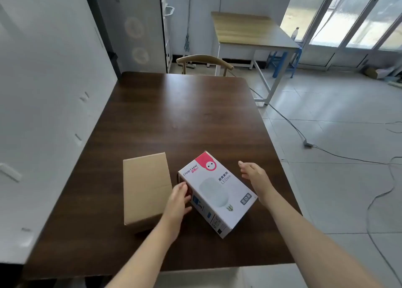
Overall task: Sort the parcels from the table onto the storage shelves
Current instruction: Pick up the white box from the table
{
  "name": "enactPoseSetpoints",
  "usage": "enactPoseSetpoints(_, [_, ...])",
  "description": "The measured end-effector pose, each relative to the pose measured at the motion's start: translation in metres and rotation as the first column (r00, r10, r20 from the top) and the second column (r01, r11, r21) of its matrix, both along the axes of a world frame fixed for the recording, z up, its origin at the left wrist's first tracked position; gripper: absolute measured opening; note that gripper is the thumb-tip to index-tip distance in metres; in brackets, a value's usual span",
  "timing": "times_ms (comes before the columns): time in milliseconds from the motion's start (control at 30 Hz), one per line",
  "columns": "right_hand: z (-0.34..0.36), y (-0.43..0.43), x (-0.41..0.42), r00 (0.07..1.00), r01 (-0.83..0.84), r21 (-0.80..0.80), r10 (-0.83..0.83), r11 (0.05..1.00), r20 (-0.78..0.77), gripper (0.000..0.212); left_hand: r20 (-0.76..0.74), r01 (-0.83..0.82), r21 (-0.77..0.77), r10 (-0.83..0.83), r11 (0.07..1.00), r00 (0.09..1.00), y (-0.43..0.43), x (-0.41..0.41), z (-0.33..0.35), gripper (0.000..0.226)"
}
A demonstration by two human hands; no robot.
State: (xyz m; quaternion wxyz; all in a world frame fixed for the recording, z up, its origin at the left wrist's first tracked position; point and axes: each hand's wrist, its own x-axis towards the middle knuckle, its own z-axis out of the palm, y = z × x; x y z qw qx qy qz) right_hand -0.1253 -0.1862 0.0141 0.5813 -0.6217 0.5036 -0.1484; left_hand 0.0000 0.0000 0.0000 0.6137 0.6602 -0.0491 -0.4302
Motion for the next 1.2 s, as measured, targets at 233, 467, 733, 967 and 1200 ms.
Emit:
enactPoseSetpoints(233, [-0.021, -0.017, 0.008, 0.979, -0.176, 0.023, 0.178, 0.984, -0.101, 0.029, -0.166, -0.041, 0.053, 0.049, 0.998, 0.985, 0.002, -0.041, -0.038, 0.051])
enactPoseSetpoints(467, [-0.026, -0.020, 0.002, 0.959, -0.243, 0.247, 0.270, 0.938, -0.083, 0.029, -0.199, -0.023, -0.025, 0.017, 0.999, 0.980, -0.011, -0.047, -0.060, 0.042])
enactPoseSetpoints(733, [-0.009, -0.014, 0.003, 0.978, -0.205, 0.103, 0.207, 0.973, -0.009, 0.020, -0.106, -0.003, -0.142, -0.012, 0.990, 0.994, -0.041, -0.035, -0.027, 0.041])
enactPoseSetpoints(967, [0.102, -0.027, 0.022, 0.954, -0.043, -0.051, 0.056, 0.998, 0.294, 0.024, 0.140, 0.078, -0.320, -0.035, 0.944, 0.990, -0.080, 0.014, 0.086, 0.039])
enactPoseSetpoints(1200, [0.242, -0.006, 0.039, 0.804, 0.037, -0.174, 0.074, 0.984, 0.590, 0.025, 0.404, 0.264, -0.441, -0.074, 0.858, 0.912, -0.075, 0.047, 0.238, 0.034])
